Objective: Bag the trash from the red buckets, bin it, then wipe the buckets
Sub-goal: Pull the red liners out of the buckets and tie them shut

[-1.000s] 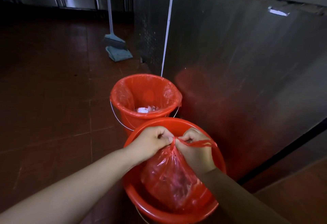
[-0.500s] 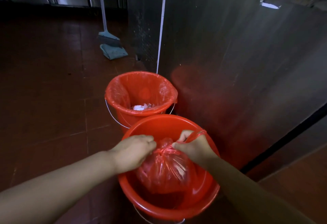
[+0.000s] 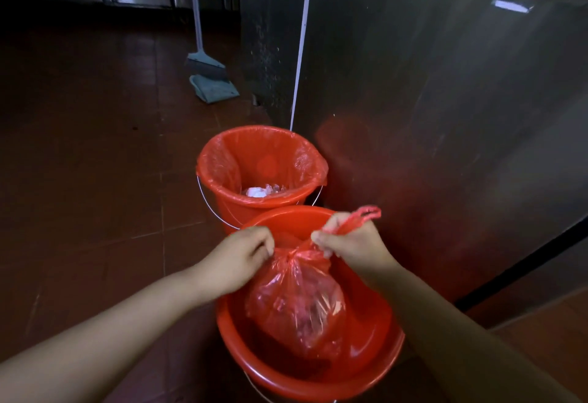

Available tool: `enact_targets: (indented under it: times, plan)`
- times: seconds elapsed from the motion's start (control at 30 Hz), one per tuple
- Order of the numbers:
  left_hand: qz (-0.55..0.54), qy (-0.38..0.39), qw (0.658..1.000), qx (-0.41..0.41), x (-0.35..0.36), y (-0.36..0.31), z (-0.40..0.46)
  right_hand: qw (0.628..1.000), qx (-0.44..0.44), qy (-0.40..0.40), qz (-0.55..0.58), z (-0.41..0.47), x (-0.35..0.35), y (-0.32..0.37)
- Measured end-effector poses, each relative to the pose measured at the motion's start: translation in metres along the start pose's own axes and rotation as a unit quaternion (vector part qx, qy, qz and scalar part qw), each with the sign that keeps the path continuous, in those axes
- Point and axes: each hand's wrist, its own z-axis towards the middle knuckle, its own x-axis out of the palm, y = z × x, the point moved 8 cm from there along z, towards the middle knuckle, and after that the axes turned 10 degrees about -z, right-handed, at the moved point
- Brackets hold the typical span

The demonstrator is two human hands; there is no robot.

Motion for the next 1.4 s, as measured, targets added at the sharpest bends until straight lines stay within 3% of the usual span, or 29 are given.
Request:
enact_targets:
  times: [0.07, 0.13, 0.3, 0.43, 0.7, 0.83, 0.9, 1.0, 1.17, 1.27, 1.4]
  plan:
    - [-0.241, -0.052, 0.964, -0.1, -0.018, 0.0, 0.004, 0.998, -0.036, 0.01, 0.05, 0.014, 0.004, 0.032]
    - [-0.399, -0.103, 0.903, -0.121, -0.039, -0.01, 0.004, 0.99, -0.058, 0.017, 0.124, 0.027, 0.008, 0.063]
    - [-0.45, -0.2, 0.869, -0.048, -0.118, -0.047, -0.014, 0.957, -0.068, 0.052, 0.276, 0.051, 0.037, 0.13]
    - [-0.401, -0.289, 0.868, -0.041, -0.178, -0.04, -0.05, 0.961, -0.059, 0.07, 0.26, 0.067, 0.079, 0.153]
    - [-0.29, -0.409, 0.836, -0.222, -0.21, 0.094, -0.182, 0.995, 0.043, 0.07, 0.062, 0.082, 0.159, 0.057]
    - [-0.302, -0.478, 0.766, -0.306, -0.189, 0.179, -0.25, 0.993, 0.007, 0.059, -0.097, 0.096, 0.189, 0.024]
    - [-0.276, -0.516, 0.737, -0.339, -0.183, 0.212, -0.281, 0.972, -0.056, 0.013, -0.229, 0.111, 0.192, 0.022]
    - [-0.247, -0.561, 0.704, -0.359, -0.176, 0.244, -0.314, 0.895, -0.105, -0.018, -0.433, 0.141, 0.198, 0.019]
    - [-0.253, -0.583, 0.677, -0.372, -0.163, 0.268, -0.327, 0.812, 0.048, 0.077, -0.577, 0.173, 0.219, -0.01]
    - [-0.259, -0.597, 0.655, -0.384, -0.157, 0.279, -0.336, 0.803, 0.0, 0.049, -0.594, 0.172, 0.233, 0.003]
    - [-0.276, -0.622, 0.633, -0.37, -0.16, 0.284, -0.341, 0.823, -0.082, 0.054, -0.559, 0.155, 0.264, 0.01]
